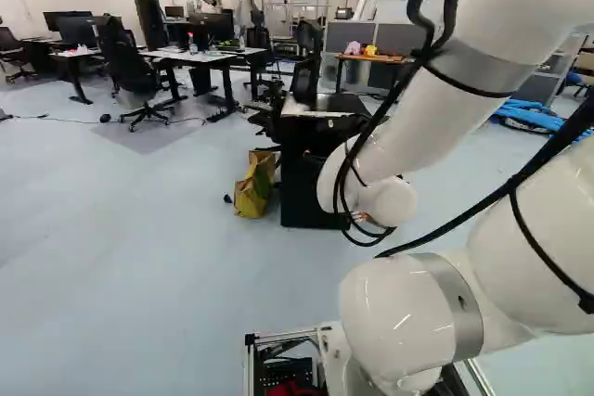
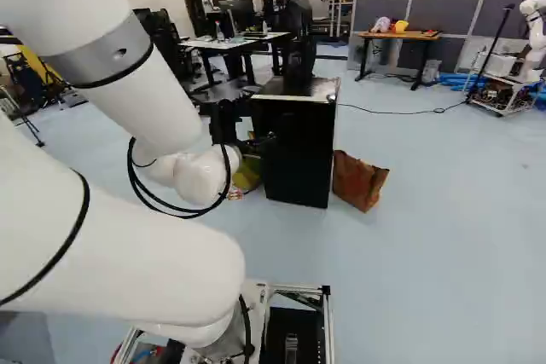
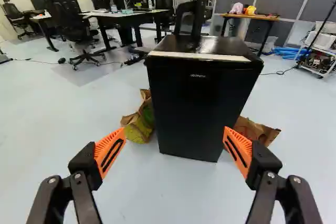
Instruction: Grab a drink from the fridge
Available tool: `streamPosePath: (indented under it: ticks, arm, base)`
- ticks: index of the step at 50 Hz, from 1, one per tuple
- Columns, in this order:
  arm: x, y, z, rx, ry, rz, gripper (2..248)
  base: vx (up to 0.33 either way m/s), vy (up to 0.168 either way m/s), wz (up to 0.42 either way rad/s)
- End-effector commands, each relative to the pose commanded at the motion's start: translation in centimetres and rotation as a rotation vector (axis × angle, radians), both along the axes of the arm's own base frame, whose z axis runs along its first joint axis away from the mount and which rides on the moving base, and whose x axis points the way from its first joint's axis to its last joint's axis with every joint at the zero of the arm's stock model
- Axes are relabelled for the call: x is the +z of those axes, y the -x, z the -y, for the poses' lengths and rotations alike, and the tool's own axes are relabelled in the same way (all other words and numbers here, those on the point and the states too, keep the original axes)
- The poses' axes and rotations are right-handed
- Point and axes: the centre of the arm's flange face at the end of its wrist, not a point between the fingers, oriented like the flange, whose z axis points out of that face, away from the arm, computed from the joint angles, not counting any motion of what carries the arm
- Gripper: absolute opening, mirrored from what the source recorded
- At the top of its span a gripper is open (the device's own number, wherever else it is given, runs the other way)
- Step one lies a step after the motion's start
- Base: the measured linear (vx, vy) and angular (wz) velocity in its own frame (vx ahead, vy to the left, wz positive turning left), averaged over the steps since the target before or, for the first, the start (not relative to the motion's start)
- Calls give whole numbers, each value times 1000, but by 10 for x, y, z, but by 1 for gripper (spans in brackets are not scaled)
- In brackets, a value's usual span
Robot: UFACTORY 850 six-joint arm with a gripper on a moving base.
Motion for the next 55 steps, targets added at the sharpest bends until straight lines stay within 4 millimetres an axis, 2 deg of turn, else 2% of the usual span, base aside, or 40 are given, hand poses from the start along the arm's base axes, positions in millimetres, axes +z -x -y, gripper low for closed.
streamPosePath:
  ticks: [10,45,55]
  arm:
    - [0,0,0,0,0,0,247]
    - [0,0,0,0,0,0,247]
    - [0,0,0,0,0,0,247]
  base:
    - [101,39,-222]
    - [83,76,-19]
    - [88,54,-161]
